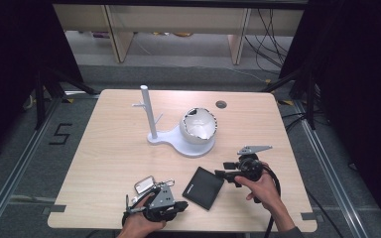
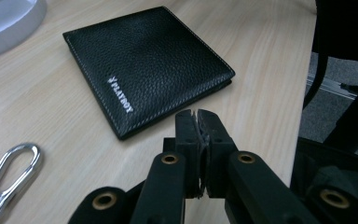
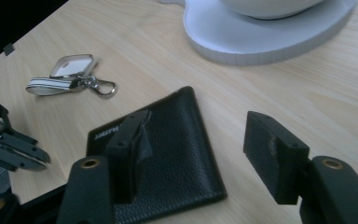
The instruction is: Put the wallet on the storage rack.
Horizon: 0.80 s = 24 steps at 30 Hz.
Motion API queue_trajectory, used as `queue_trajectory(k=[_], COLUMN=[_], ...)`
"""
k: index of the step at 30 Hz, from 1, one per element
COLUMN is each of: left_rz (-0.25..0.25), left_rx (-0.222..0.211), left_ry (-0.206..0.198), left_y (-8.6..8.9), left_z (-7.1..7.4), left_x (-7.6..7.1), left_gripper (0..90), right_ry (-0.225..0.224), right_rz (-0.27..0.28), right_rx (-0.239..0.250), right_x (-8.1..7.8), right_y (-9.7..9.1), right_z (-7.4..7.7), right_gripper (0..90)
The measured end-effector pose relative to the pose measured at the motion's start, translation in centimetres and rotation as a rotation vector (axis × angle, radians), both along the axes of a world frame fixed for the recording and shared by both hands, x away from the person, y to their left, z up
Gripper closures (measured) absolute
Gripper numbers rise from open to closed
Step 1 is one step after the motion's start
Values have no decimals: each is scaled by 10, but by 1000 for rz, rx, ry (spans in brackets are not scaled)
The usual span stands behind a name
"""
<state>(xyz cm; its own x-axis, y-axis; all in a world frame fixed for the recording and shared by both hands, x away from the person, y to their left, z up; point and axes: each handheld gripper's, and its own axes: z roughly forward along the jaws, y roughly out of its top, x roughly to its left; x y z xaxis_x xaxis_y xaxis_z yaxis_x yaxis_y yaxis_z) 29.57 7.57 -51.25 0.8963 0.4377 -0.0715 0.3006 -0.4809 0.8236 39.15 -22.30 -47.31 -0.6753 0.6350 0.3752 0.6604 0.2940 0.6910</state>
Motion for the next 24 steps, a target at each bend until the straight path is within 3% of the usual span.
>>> queue_trajectory(k=[1,3,7,8,9,11,14,15,17,20,22,23,24], left_rz=[-9,-14,-3,2,-16,-10,-13,-16,-15,-18,-22,-14,-5], left_rx=[-11,12,21,25,46,39,61,47,63,77,80,60,45], left_ry=[0,-3,6,13,2,16,12,15,11,24,23,43,42], left_y=[-4,-9,-18,-20,-20,-23,-26,-28,-30,-31,-31,-32,-32], left_z=[-1,-2,-4,-5,-3,-3,-4,-6,-6,-7,-7,-7,-7], left_x=[1,4,8,9,11,11,12,13,14,15,17,17,17], left_gripper=[869,869,869,869,869,869,867,866,865,864,865,865,865], right_ry=[-19,-13,19,48,41,46,94,83,106,96,98,127,127], right_rz=[26,27,53,43,75,63,71,83,88,93,80,66,76], right_rx=[-15,-28,-58,-61,-57,-83,-89,-96,-85,-92,-102,-100,-101], right_x=[4,9,17,16,20,21,22,24,25,29,30,29,30], right_y=[1,5,14,17,18,21,27,26,29,28,29,31,31], right_z=[-1,-2,-9,-9,-12,-14,-17,-18,-20,-22,-23,-23,-24], right_gripper=[432,439,457,458,459,459,452,444,433,428,428,428,429])
